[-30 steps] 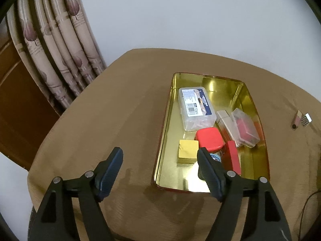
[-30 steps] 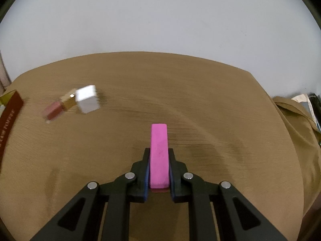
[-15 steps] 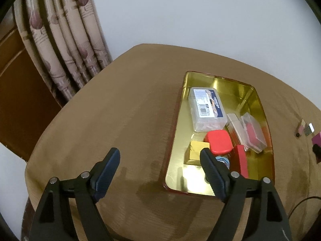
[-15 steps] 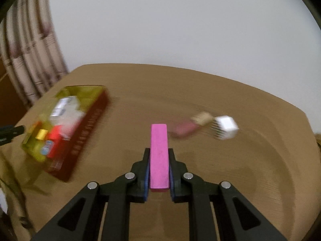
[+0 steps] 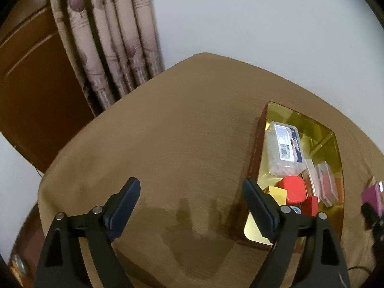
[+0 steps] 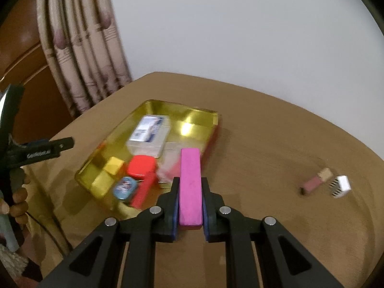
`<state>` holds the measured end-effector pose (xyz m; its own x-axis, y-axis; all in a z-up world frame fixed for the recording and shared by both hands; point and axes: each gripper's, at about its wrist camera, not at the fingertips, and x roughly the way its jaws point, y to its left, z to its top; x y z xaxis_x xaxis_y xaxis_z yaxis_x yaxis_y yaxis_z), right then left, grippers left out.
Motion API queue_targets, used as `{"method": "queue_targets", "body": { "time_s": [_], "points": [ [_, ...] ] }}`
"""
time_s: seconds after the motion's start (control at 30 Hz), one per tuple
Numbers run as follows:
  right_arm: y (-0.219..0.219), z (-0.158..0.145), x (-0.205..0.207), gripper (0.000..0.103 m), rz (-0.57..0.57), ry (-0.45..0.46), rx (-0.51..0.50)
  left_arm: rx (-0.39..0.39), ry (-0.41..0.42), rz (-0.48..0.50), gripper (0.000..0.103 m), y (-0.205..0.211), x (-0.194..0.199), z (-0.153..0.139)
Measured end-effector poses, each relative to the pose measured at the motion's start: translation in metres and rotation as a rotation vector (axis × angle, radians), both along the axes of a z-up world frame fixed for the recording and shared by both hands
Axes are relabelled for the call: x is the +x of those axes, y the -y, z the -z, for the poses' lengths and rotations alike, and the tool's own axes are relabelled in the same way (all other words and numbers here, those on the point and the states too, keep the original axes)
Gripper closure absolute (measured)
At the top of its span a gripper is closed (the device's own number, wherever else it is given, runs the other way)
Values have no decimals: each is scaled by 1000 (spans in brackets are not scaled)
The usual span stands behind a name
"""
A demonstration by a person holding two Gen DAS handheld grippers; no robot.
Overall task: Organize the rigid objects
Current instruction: 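Carry the pink block with the right gripper and lower it into the tin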
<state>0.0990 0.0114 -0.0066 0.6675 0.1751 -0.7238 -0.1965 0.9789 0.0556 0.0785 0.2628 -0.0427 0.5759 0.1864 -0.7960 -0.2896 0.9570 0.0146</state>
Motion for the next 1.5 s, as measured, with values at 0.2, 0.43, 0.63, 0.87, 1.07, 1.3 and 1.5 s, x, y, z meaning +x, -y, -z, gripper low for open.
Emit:
{"method": "queue_targets", "body": {
  "time_s": [0.2, 0.43, 0.63, 0.87, 1.07, 1.3, 1.5],
  "points": [
    [-32, 13, 9, 88, -55, -33, -3, -15, -7, -14, 18, -3, 1, 2],
    [-46, 33, 20, 88, -64, -75, -32, -23, -11, -11, 17, -3, 1, 2],
    [-49, 48, 34, 88, -46, -97, -62, -27, -14, -10, 17, -4, 2, 3],
    [-50, 54, 38, 88, -37, -98, -77, -29, -20, -13, 17, -4, 3, 5],
    [-47, 54, 36, 87, -31, -95, -64, -32, -18, -9, 17, -4, 3, 5],
    [-44, 47, 31, 70, -29, -81, -57, -25, -18, 0, 17, -4, 3, 5],
    [-27, 25, 17, 68, 18, -36, -3, -19, -20, 4, 17, -3, 4, 5]
  ]
}}
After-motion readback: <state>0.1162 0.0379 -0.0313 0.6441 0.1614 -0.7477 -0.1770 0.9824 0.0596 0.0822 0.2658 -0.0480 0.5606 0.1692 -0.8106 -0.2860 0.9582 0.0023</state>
